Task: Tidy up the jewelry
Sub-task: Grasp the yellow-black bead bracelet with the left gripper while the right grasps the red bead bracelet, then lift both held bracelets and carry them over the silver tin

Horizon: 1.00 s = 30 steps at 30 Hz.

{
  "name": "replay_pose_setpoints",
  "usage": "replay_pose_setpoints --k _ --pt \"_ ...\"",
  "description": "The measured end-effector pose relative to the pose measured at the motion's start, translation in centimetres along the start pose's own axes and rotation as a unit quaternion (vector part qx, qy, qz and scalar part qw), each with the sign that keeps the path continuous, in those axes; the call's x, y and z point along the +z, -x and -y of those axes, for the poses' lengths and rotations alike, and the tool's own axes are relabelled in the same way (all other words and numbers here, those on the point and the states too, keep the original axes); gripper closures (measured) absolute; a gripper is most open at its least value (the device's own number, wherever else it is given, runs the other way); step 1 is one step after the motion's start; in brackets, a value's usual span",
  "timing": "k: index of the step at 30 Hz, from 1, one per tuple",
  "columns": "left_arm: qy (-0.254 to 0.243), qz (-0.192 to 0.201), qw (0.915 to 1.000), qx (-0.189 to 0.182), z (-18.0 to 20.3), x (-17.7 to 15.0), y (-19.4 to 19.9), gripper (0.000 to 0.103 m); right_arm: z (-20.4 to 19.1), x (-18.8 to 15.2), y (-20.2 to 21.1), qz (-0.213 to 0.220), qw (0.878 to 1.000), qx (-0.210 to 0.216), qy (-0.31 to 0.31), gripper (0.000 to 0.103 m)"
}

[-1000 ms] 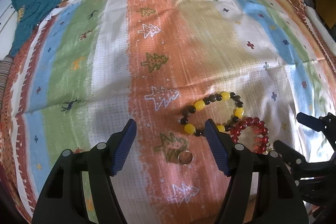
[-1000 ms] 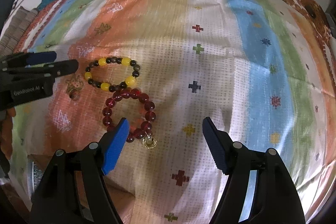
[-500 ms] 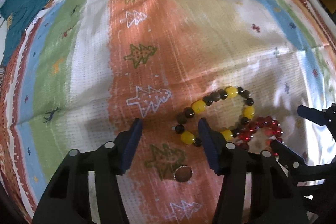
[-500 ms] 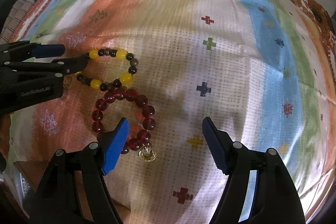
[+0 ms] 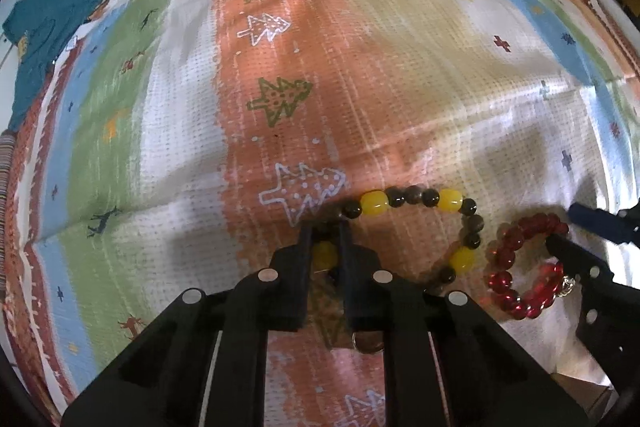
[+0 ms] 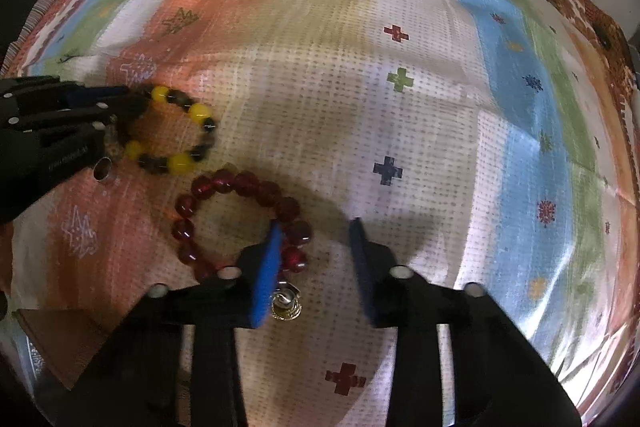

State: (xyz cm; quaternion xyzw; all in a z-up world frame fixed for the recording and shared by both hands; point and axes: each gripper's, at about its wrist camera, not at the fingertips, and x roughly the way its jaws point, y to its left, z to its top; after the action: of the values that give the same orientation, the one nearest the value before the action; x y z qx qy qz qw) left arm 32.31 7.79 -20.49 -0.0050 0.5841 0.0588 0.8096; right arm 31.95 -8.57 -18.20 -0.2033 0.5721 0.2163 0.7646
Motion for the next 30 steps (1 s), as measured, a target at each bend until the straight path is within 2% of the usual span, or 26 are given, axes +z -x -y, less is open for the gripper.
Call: replay_pose_setpoints --k 2,6,15,30 --pt "-0.002 -0.001 1.0 0.0 0.0 0.0 0.1 0.091 0.1 0.0 0.0 0.002 1.0 0.008 0.001 0.087" --pt "0.002 -0.002 1.0 -0.003 -0.2 -0.2 0.6 0.091 0.3 0.2 0.5 0.012 1.0 0.013 -0.002 0.089" --pt "0.005 0.029 0.9995 0.007 -0.1 -0.5 4.5 0.092 0.1 0.9 3.7 0.059 0.998 0.021 -0.01 0.089" --pt "0.032 0.066 0.9959 -0.053 -0.3 -0.5 8.9 0.092 1.1 0.8 7.2 0.104 0.993 0.038 -0.03 0.089"
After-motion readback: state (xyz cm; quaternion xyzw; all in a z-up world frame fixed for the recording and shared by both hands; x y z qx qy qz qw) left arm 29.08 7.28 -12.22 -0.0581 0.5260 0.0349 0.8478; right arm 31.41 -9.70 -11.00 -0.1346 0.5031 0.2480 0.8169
